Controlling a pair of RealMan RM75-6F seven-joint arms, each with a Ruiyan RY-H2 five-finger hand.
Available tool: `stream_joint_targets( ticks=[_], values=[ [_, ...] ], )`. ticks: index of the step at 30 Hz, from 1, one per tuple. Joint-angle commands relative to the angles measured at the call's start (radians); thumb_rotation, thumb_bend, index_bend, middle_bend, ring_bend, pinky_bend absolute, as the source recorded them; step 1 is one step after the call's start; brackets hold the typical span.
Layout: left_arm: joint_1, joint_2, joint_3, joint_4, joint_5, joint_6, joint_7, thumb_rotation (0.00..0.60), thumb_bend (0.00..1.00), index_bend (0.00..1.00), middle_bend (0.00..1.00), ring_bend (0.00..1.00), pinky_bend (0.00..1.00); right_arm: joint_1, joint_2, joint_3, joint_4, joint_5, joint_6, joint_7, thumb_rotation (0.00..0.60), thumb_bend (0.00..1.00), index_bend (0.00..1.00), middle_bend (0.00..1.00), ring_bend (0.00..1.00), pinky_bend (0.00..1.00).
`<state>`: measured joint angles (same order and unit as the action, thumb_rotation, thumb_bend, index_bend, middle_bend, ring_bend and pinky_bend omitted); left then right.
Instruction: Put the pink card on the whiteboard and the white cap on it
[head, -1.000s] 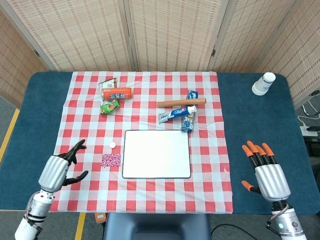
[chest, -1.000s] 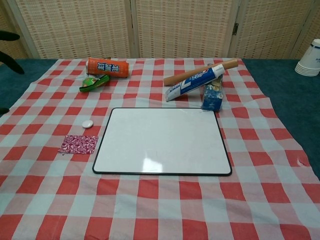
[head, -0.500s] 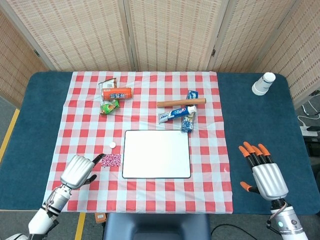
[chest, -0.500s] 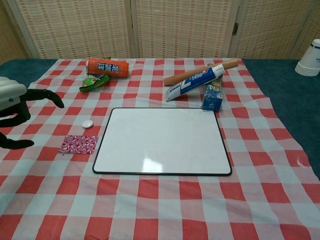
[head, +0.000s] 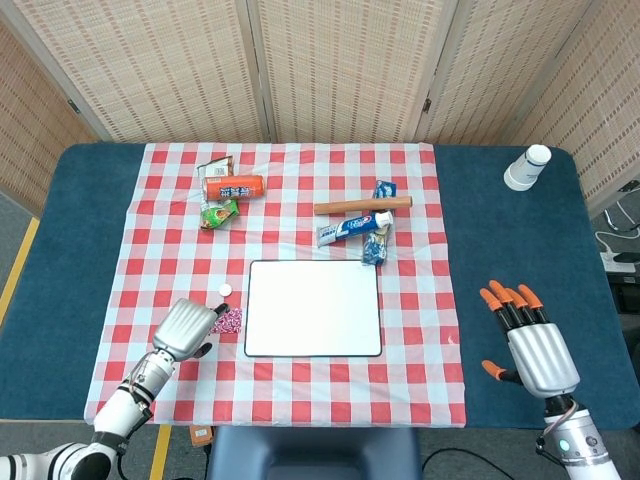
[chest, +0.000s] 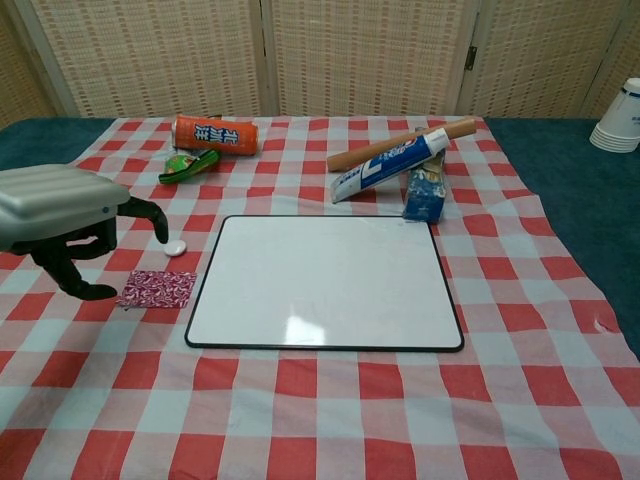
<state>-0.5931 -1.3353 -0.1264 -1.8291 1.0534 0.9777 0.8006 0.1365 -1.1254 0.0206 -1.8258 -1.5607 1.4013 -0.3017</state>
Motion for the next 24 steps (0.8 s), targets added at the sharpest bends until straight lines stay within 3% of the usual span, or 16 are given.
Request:
stream_joint_targets(
  ticks=[1, 6, 24],
  values=[
    [-0.031, -0.061, -0.006, 0.056, -0.075, 0.022, 0.027, 0.6, 0.26, 0.28, 0.9, 1.0, 0.96, 0.002, 0.0, 0.001, -0.001, 0.004, -0.004, -0.001, 0.562, 0.0, 0.0, 0.0, 0.0, 0.08],
    [-0.056, -0.115, -0.027, 0.082, -0.212, 0.043, 0.022, 0.6, 0.26, 0.26, 0.9, 1.0, 0.96, 0.005, 0.0, 0.003, -0.002, 0.014, -0.012, -0.005, 0.561, 0.0, 0.0, 0.0, 0.0, 0.08],
    [-0.109, -0.152, -0.01, 0.106, -0.398, 0.077, 0.018, 0.6, 0.24, 0.26, 0.9, 1.0, 0.96, 0.01, 0.004, 0.005, -0.004, 0.023, -0.018, 0.002, 0.562, 0.0, 0.0, 0.0, 0.0, 0.08]
  ],
)
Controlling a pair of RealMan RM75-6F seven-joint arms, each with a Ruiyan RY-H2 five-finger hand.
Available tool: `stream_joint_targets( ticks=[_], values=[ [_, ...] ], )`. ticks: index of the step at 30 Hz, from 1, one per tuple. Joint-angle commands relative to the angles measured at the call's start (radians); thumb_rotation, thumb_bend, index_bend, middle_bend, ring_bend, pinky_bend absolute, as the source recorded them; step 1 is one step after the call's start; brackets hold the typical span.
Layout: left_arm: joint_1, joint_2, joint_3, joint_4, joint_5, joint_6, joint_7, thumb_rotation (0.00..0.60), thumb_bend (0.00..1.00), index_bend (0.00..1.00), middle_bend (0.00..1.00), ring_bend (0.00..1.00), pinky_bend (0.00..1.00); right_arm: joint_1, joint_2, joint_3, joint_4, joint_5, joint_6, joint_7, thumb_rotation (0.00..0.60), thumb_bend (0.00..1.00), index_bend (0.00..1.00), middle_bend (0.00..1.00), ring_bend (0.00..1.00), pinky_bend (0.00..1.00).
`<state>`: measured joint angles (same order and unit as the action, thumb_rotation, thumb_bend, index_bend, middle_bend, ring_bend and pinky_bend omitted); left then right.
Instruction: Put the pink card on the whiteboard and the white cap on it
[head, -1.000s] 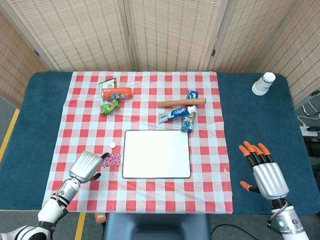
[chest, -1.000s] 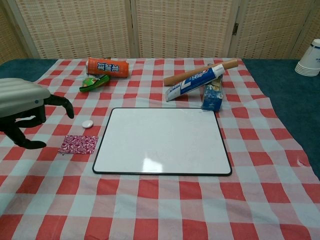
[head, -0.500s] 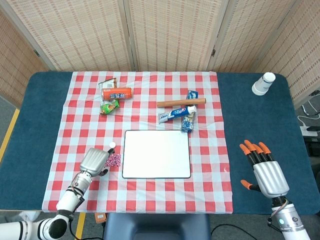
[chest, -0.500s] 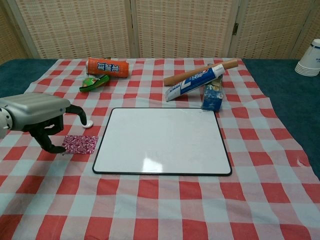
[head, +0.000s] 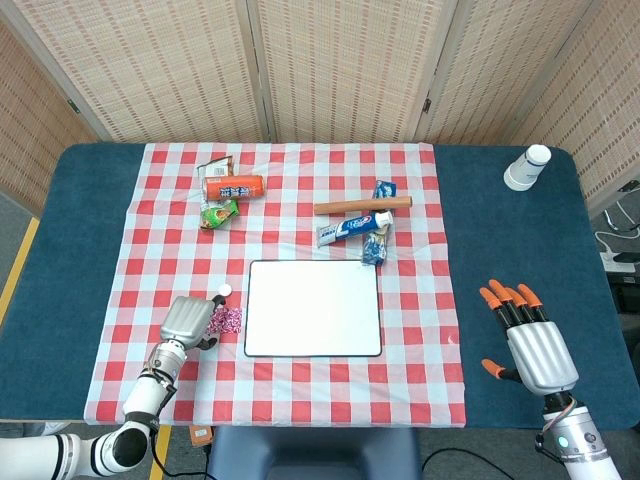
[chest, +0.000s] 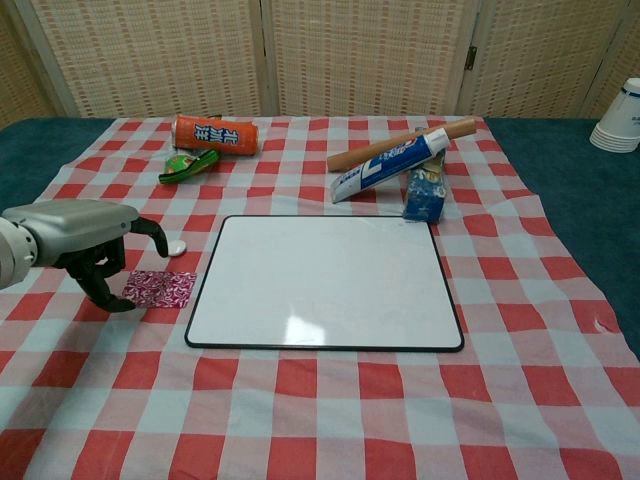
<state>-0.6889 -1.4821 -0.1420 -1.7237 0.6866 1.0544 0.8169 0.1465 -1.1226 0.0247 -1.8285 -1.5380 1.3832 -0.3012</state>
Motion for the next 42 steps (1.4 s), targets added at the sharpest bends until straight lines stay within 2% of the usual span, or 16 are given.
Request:
stream_joint_targets(
  ticks=[1, 24, 42],
  values=[
    [-0.017, -0.007, 0.01, 0.001, -0.04, 0.004, 0.004, 0.6, 0.24, 0.26, 0.9, 1.0, 0.96, 0.0, 0.002, 0.0, -0.001, 0.0, 0.0, 0.003, 0.561, 0.0, 0.0, 0.0, 0.0, 0.08],
    [-0.058, -0.043, 0.025, 0.033, -0.101, 0.069, -0.019, 0.6, 0.24, 0.28, 0.92, 1.0, 0.97, 0.006, 0.008, -0.001, 0.001, 0.004, -0.006, 0.016, 0.561, 0.0, 0.0, 0.0, 0.0, 0.08],
    [-0.08, -0.073, 0.032, 0.077, -0.139, 0.061, -0.028, 0.6, 0.24, 0.3, 0.93, 1.0, 0.98, 0.008, 0.01, 0.0, 0.003, 0.005, -0.005, 0.022, 0.562, 0.0, 0.0, 0.0, 0.0, 0.08]
  ],
)
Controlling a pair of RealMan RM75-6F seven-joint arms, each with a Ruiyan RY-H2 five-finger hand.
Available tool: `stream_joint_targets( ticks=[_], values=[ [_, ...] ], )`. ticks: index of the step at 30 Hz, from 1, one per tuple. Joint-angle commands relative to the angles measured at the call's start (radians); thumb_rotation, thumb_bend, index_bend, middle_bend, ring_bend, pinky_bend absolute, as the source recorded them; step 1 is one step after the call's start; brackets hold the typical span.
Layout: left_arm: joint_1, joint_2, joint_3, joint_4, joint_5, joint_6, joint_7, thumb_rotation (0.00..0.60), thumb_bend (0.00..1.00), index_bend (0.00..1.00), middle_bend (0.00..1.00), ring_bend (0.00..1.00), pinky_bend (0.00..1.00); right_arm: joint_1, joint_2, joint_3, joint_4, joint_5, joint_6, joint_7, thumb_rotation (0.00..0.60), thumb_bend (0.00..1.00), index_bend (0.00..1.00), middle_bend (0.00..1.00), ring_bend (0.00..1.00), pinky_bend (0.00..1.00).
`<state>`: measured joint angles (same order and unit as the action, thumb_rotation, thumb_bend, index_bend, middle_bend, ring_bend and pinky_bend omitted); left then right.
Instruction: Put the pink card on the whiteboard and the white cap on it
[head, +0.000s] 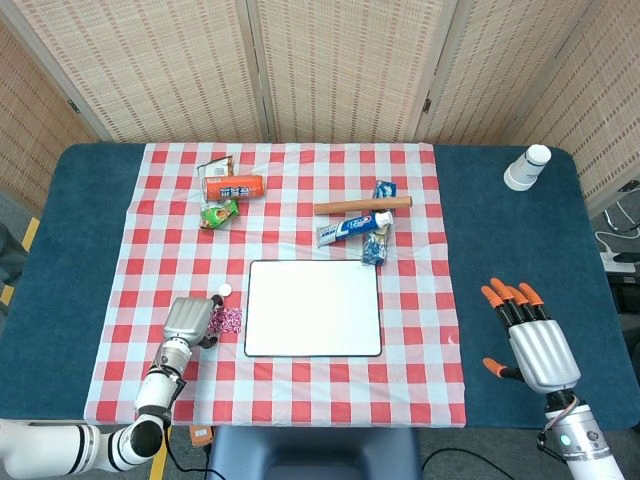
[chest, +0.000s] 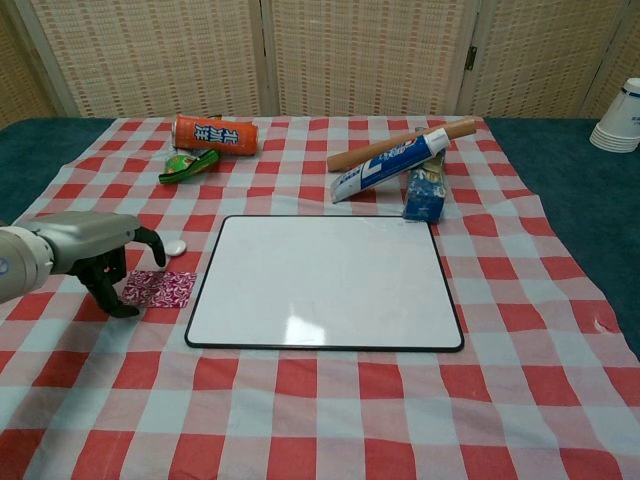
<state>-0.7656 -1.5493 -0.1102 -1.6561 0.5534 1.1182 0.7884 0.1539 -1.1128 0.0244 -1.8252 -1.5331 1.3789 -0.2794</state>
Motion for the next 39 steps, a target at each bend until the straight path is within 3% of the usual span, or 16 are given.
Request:
stream_joint_targets(
  ticks=[1, 14, 25, 39],
  values=[
    [-0.005, -0.008, 0.001, 0.013, -0.009, -0.005, 0.001, 0.6, 0.24, 0.3, 0.94, 1.0, 0.98, 0.001, 0.0, 0.0, 0.0, 0.001, -0.001, 0.0, 0.561, 0.0, 0.0, 0.0, 0.0, 0.08],
    [-0.01, -0.032, -0.002, 0.054, -0.013, -0.001, -0.014, 0.6, 0.24, 0.32, 0.95, 1.0, 0.99, 0.006, -0.002, 0.003, 0.0, 0.012, -0.009, -0.005, 0.562, 0.0, 0.0, 0.0, 0.0, 0.08],
    [-0.009, -0.038, -0.006, 0.061, -0.006, 0.011, -0.017, 0.6, 0.24, 0.41, 0.98, 1.0, 1.0, 0.006, 0.002, 0.004, 0.002, 0.012, -0.006, 0.004, 0.562, 0.0, 0.0, 0.0, 0.0, 0.09],
    [-0.026, 0.037, -0.041, -0.067, 0.033, 0.043, -0.008, 0.6, 0.24, 0.41, 0.98, 1.0, 1.0, 0.005, 0.008, 0.001, 0.002, 0.005, -0.003, 0.017, 0.56, 0.0, 0.0, 0.0, 0.0, 0.09]
  ],
)
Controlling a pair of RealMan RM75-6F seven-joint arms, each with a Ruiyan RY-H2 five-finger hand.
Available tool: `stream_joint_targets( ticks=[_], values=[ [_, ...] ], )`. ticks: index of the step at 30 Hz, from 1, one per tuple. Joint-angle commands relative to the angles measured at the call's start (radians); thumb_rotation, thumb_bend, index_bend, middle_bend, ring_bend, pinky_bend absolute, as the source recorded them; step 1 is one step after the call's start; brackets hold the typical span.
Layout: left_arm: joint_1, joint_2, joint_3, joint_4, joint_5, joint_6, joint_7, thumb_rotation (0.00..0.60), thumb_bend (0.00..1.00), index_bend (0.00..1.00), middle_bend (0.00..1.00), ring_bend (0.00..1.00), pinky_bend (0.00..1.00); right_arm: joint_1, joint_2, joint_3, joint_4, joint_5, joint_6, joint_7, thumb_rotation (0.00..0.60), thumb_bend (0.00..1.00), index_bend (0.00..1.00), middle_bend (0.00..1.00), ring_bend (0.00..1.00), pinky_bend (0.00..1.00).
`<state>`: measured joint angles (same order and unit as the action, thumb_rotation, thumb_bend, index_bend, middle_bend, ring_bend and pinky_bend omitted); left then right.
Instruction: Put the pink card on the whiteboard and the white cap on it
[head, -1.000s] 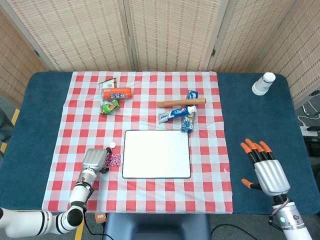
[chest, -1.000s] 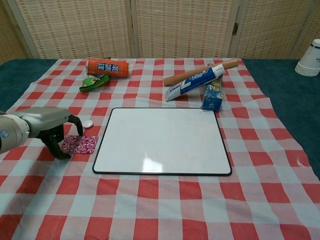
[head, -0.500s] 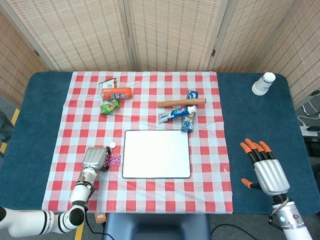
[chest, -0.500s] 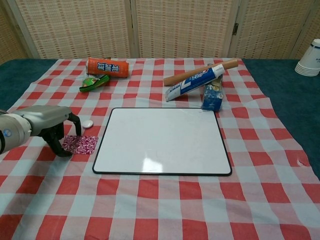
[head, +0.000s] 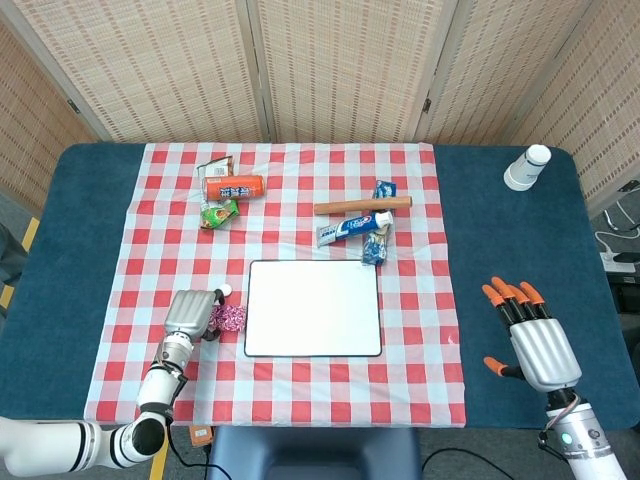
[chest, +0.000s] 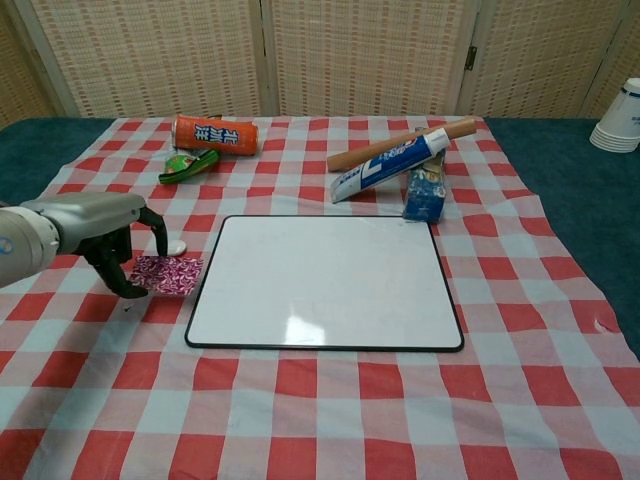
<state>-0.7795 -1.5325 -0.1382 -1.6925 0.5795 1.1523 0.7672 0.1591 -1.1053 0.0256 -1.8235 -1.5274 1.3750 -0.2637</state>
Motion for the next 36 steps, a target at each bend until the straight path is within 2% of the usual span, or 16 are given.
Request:
stream_joint_targets(
  ticks=[1, 8, 14, 19, 25, 31, 36],
  values=[
    [-0.02, 0.026, -0.02, -0.045, 0.007, 0.014, 0.024, 0.6, 0.24, 0.41, 0.98, 1.0, 1.0, 0.0, 0.002, -0.001, -0.001, -0.002, 0.001, 0.004, 0.561, 0.0, 0.0, 0.0, 0.0, 0.09],
    [-0.103, -0.001, -0.074, -0.101, -0.028, 0.044, 0.115, 0.6, 0.24, 0.41, 0.99, 1.0, 1.0, 0.0, 0.005, -0.001, 0.001, -0.003, 0.0, 0.011, 0.561, 0.0, 0.0, 0.0, 0.0, 0.09],
    [-0.215, -0.113, -0.145, -0.071, -0.117, 0.057, 0.198, 0.6, 0.24, 0.41, 0.99, 1.0, 1.0, 0.004, 0.01, 0.002, 0.002, 0.005, -0.008, 0.023, 0.561, 0.0, 0.0, 0.0, 0.0, 0.09],
    [-0.271, -0.247, -0.166, 0.029, -0.119, 0.082, 0.192, 0.6, 0.24, 0.42, 0.99, 1.0, 1.0, 0.004, 0.018, 0.004, 0.003, 0.009, -0.009, 0.041, 0.561, 0.0, 0.0, 0.0, 0.0, 0.09],
    [-0.315, -0.357, -0.165, 0.187, -0.155, 0.042, 0.201, 0.6, 0.25, 0.43, 0.99, 1.0, 1.0, 0.006, 0.031, 0.005, 0.003, 0.013, -0.013, 0.068, 0.561, 0.0, 0.0, 0.0, 0.0, 0.09],
    [-0.331, -0.395, -0.171, 0.301, -0.178, 0.011, 0.215, 0.6, 0.24, 0.43, 0.99, 1.0, 1.0, 0.009, 0.04, 0.01, 0.009, 0.023, -0.021, 0.095, 0.56, 0.0, 0.0, 0.0, 0.0, 0.09],
    [-0.328, -0.397, -0.183, 0.335, -0.201, -0.014, 0.213, 0.6, 0.25, 0.42, 0.99, 1.0, 1.0, 0.016, 0.04, 0.011, 0.012, 0.029, -0.033, 0.097, 0.562, 0.0, 0.0, 0.0, 0.0, 0.09]
  ],
)
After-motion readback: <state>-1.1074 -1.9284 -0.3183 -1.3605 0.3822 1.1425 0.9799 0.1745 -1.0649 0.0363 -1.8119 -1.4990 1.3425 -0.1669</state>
